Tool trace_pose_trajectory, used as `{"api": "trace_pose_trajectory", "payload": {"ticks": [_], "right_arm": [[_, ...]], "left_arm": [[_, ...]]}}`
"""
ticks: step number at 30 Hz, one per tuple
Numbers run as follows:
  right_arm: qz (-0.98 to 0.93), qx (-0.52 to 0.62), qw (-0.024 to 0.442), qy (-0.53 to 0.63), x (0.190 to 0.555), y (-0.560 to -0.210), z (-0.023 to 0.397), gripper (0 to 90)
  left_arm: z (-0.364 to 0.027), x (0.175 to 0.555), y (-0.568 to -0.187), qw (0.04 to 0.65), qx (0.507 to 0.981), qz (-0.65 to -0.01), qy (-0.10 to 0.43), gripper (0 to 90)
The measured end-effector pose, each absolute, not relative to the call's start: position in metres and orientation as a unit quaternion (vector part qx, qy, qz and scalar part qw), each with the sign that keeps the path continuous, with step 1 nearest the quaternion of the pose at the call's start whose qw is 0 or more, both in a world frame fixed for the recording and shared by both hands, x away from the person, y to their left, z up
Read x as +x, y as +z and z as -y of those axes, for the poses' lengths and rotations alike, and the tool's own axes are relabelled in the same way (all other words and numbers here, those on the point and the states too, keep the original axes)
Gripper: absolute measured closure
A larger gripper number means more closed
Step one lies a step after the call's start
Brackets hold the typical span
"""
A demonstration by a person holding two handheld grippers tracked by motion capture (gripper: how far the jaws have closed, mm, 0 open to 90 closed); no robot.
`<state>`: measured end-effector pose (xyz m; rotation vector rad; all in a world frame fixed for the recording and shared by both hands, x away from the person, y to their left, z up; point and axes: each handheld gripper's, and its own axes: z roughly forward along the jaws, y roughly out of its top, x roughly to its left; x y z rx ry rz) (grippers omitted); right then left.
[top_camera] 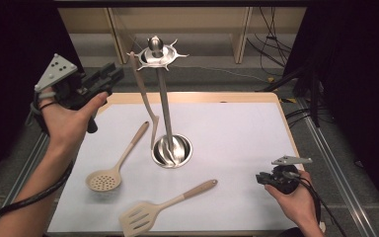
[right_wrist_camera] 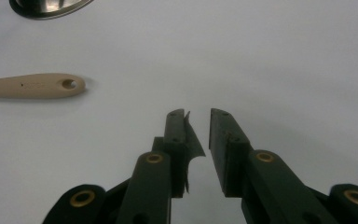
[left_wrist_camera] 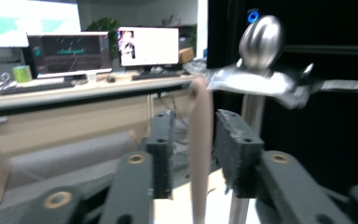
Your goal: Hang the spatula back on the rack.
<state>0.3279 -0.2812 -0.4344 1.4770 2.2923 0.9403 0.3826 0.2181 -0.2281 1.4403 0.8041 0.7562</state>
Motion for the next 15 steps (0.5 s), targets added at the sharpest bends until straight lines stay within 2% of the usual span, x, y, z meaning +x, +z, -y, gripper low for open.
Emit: {"api": "trace_pose_trajectory", "payload": {"ticks": [7, 15], "right_arm": [[-0.788, 0.508, 0.133, 0.322, 0.328, -0.435, 0.282, 76.5], [-0.786, 0.513, 0.128, 0.321, 0.326, -0.433, 0.28, 76.3]], "left_arm": [[-0.242, 0.383, -0.267, 0.579, 0.641, -0.394, 0.316, 56.1], [-0.256, 0.394, -0.316, 0.508, 0.684, -0.44, 0.284, 52.0]]}}
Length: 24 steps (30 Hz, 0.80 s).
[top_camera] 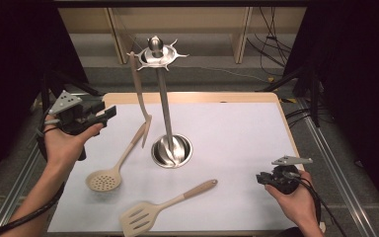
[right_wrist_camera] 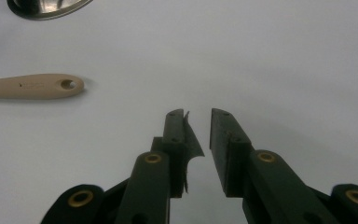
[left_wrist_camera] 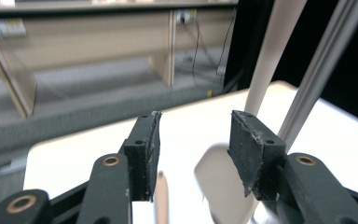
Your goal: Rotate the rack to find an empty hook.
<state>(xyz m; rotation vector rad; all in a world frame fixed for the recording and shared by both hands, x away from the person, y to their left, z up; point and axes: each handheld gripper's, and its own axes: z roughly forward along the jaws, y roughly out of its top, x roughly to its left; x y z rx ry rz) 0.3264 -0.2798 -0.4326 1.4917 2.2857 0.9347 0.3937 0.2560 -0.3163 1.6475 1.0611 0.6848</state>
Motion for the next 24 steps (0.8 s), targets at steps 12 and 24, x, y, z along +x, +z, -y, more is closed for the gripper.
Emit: {"api": "trace_pose_trajectory", "payload": {"ticks": [12, 24], "right_arm": [[-0.791, 0.503, 0.129, 0.323, 0.329, -0.434, 0.28, 76.3], [-0.796, 0.497, 0.128, 0.321, 0.329, -0.433, 0.277, 76.3]], "left_arm": [[-0.264, 0.417, -0.38, 0.347, 0.798, -0.436, 0.229, 52.1], [-0.249, 0.44, -0.435, 0.213, 0.832, -0.499, 0.112, 57.7]]}}
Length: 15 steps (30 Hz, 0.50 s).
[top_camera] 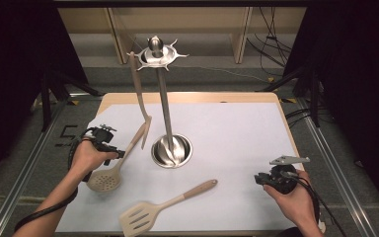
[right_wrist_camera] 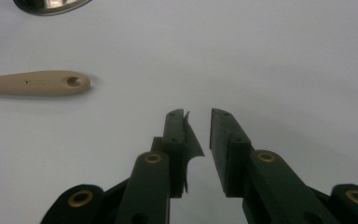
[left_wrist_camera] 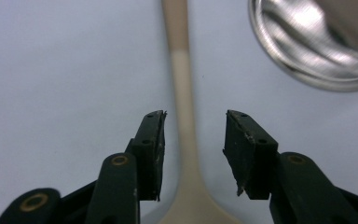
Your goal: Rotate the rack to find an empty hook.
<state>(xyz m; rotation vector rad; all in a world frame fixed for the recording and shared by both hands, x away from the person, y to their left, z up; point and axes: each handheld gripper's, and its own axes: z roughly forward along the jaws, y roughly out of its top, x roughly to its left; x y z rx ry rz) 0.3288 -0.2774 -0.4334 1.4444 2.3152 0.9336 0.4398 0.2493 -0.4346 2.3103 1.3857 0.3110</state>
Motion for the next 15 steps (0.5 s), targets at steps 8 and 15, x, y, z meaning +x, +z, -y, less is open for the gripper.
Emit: {"api": "trace_pose_trajectory", "payload": {"ticks": [8, 15], "right_arm": [[-0.791, 0.509, 0.12, 0.317, 0.328, -0.432, 0.279, 76.3], [-0.791, 0.5, 0.105, 0.336, 0.329, -0.434, 0.279, 76.2]], "left_arm": [[-0.242, 0.453, -0.449, 0.172, 0.837, -0.51, 0.095, 63.3], [-0.237, 0.458, -0.46, 0.142, 0.847, -0.507, 0.076, 64.4]]}}
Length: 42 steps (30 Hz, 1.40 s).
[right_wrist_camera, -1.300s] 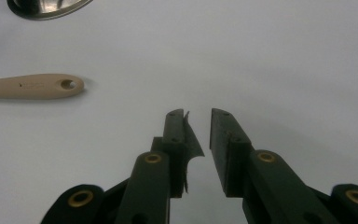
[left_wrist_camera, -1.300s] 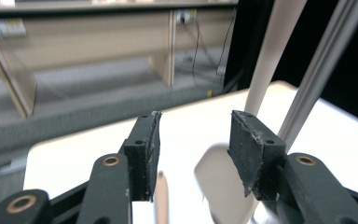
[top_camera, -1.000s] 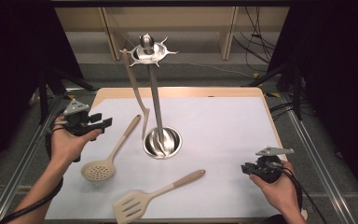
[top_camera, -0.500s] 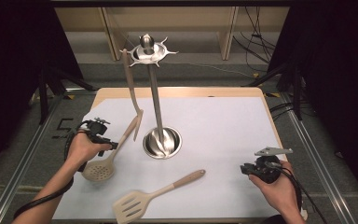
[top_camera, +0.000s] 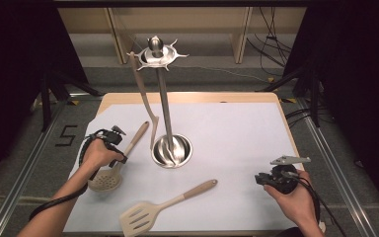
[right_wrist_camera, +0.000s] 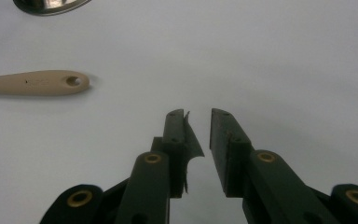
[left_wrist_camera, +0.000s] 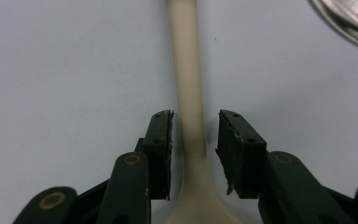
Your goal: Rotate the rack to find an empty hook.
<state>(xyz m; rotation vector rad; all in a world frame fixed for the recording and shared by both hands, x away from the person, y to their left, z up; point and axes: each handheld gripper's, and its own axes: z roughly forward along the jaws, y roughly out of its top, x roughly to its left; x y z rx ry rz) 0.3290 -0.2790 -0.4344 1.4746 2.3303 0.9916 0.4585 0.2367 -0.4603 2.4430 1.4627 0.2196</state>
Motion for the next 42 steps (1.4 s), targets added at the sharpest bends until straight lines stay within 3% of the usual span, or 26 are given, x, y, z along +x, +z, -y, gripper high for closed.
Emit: {"api": "trace_pose_trajectory", "payload": {"ticks": [14, 25, 29, 35, 37, 42], "right_arm": [[-0.793, 0.494, 0.113, 0.339, 0.33, -0.435, 0.28, 76.3], [-0.792, 0.504, 0.126, 0.32, 0.328, -0.433, 0.279, 76.2], [-0.792, 0.505, 0.125, 0.32, 0.327, -0.433, 0.279, 76.2], [-0.795, 0.499, 0.13, 0.32, 0.328, -0.434, 0.279, 76.3], [-0.793, 0.506, 0.11, 0.322, 0.328, -0.433, 0.278, 76.3], [-0.791, 0.501, 0.132, 0.325, 0.328, -0.435, 0.277, 76.3]], "left_arm": [[-0.233, 0.458, -0.465, 0.14, 0.836, -0.525, 0.074, 76.3], [-0.241, 0.455, -0.465, 0.139, 0.844, -0.512, 0.077, 77.9], [-0.243, 0.444, -0.464, 0.142, 0.829, -0.537, 0.065, 78.0], [-0.255, 0.431, -0.463, 0.135, 0.848, -0.509, 0.066, 78.0], [-0.257, 0.425, -0.463, 0.135, 0.844, -0.515, 0.063, 78.0], [-0.262, 0.414, -0.465, 0.142, 0.841, -0.517, 0.07, 78.0]]}}
